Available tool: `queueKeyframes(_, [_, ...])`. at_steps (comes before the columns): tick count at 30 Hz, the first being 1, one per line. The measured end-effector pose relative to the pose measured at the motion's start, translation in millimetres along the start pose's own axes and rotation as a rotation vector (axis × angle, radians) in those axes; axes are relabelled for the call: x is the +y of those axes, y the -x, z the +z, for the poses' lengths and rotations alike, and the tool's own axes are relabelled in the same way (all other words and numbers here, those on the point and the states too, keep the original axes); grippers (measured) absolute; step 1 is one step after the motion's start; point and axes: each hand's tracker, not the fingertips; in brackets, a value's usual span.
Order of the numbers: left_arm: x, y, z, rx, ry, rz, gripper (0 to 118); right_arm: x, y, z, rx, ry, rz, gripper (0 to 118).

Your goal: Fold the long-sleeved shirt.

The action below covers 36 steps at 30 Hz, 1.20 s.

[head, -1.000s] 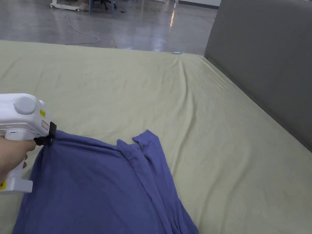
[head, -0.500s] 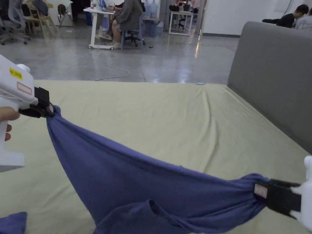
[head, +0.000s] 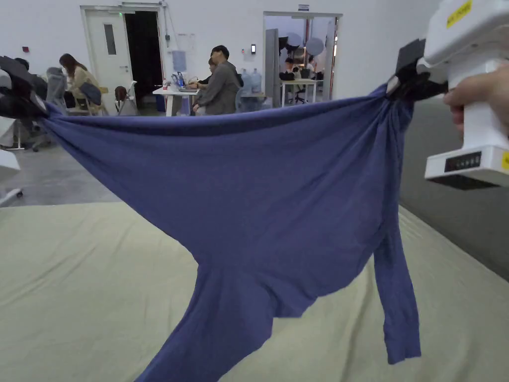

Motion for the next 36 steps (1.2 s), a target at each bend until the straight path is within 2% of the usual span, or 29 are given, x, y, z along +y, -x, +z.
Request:
queueKeyframes(1, [5.2, -7.8, 5.6, -0.001, -0.02, 0.013, 0, 15.6, 7.2, -2.1, -0.015, -0.029, 0.013, 5])
queueKeyframes(2, [18.2, -13.2, 6.2, -0.002, -0.045, 0.023, 0, 35.0, 14.6, -6.3, -0.018, -0.052, 0.06, 5])
queueKeyframes(9, [80.8, -53.6, 5.7, -0.062, -0.137, 0.054, 0, 120.1, 31.0, -8.8, -0.039, -0.177, -0.003, 5])
queueKeyframes(12, [88.0, -62.8, -1.5, -0.09, -0.181, 0.031, 0, 129.9, 37.9, -8.3, -0.073, -0.242, 0.087, 5])
queueKeyframes(15, [78.1, -56.6, -26.4, -0.084, -0.16, 0.021, 0, 115.7, 34.8, -26.0, -0.106, -0.188, 0.141, 5])
queueKeyframes(20, [13.2, -15.7, -97.3, -0.053, 0.004, 0.016, 0, 27.8, -3.6, -95.0, -0.15, 0.053, 0.1, 5])
queueKeyframes(24, [-86.7, 39.2, -158.4, 0.004, 0.209, 0.024, 0, -98.3, -53.6, -159.6, -0.163, 0.226, 0.08, 5])
queueKeyframes(27, [-165.7, 82.1, -187.4, 0.071, 0.35, 0.077, 0, -207.7, -91.5, -193.2, -0.142, 0.399, 0.019, 5])
queueKeyframes(32, [-264.3, 121.8, -182.0, 0.127, 0.48, 0.06, 0, -348.6, -144.2, -195.7, -0.143, 0.599, -0.102, 5])
queueKeyframes(34, [-297.2, 135.0, -164.1, 0.129, 0.531, 0.04, 0, -391.0, -159.9, -177.4, -0.126, 0.629, -0.111, 5])
queueKeyframes(36, [-329.8, 149.6, -147.1, 0.134, 0.562, 0.052, 0, -423.8, -167.9, -151.5, -0.101, 0.666, -0.078, 5])
